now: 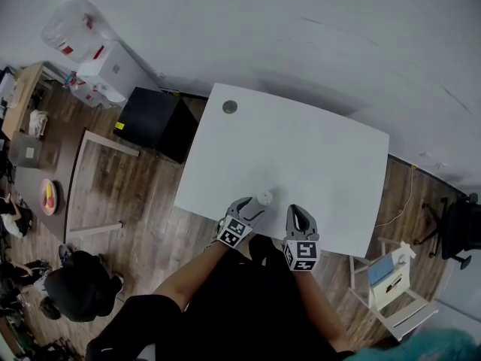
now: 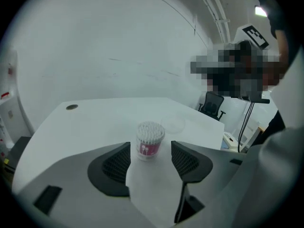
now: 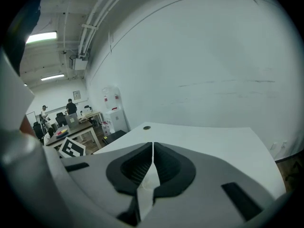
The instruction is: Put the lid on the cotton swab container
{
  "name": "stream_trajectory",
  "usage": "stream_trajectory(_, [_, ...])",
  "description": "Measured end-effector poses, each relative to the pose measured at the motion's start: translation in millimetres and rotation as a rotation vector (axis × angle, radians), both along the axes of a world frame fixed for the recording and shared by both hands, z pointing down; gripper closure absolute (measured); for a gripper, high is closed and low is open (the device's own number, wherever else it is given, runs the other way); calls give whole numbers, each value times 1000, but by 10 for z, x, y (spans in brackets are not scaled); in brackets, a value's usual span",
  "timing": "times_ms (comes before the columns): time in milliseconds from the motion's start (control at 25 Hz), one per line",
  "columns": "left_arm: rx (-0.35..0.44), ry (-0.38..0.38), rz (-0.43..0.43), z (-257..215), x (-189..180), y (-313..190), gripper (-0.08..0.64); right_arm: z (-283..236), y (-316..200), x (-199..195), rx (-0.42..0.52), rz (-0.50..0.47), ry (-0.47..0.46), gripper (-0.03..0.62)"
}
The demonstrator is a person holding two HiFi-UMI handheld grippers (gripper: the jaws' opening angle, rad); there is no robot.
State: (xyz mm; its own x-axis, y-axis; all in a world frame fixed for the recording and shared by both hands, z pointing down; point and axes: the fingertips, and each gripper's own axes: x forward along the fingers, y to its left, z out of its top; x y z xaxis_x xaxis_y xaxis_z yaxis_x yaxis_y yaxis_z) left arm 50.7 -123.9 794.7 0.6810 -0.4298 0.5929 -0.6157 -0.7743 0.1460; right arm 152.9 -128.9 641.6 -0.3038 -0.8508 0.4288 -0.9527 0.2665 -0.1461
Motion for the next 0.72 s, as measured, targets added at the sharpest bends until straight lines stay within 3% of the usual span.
stream_trajectory(440, [-13, -49, 16, 248, 169, -137, 296, 277, -81, 151, -60, -27, 28, 558])
stream_trajectory(720, [-9, -47, 30, 297, 271, -186, 296, 422, -73, 147, -76, -97, 9, 558])
